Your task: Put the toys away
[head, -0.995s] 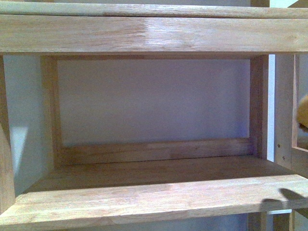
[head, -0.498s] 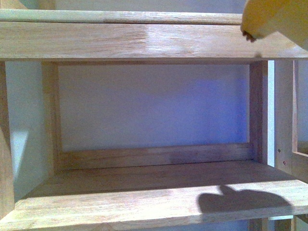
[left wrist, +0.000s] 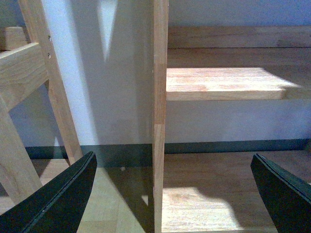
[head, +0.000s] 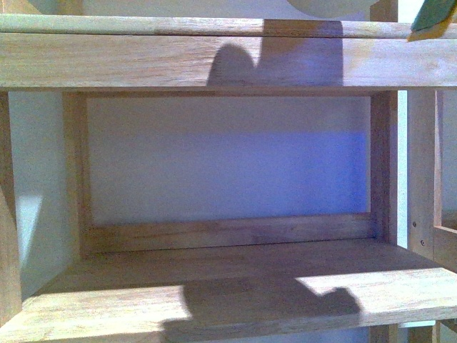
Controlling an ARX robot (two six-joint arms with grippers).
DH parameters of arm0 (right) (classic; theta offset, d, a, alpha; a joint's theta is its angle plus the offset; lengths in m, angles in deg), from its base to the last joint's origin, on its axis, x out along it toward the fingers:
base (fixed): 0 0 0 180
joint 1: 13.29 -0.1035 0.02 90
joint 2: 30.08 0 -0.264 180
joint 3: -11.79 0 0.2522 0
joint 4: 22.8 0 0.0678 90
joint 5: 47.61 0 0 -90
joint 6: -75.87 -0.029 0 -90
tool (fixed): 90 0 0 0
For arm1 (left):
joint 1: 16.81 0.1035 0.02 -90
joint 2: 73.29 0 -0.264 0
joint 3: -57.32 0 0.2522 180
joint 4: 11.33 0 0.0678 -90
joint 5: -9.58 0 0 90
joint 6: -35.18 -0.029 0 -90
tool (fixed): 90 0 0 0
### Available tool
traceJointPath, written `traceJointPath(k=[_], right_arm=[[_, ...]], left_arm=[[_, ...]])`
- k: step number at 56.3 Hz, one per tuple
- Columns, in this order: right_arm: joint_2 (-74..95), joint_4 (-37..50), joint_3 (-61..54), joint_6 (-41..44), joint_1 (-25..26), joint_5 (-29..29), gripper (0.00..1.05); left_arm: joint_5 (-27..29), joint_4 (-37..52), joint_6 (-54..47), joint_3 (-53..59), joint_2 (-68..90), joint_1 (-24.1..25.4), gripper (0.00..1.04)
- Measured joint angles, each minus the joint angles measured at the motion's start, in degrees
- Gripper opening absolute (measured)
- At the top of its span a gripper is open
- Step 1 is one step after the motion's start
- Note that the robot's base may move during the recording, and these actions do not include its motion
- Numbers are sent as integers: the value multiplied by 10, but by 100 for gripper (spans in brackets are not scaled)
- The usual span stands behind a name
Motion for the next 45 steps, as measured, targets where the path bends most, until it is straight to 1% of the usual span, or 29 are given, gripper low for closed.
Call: traceJointPath(k=[9, 19, 33, 45], right_arm=[[37, -12, 37, -18, 31, -35, 6], [80, -22, 83, -24, 45, -66, 6], [154, -49, 175, -24, 59, -107, 6], [214, -75, 259, -30, 90, -146, 6]], left_arm=[[0, 0, 0, 0, 0, 0, 98], [0, 0, 0, 0, 0, 0, 99], [0, 0, 0, 0, 0, 0, 98], [0, 0, 0, 0, 0, 0, 99]])
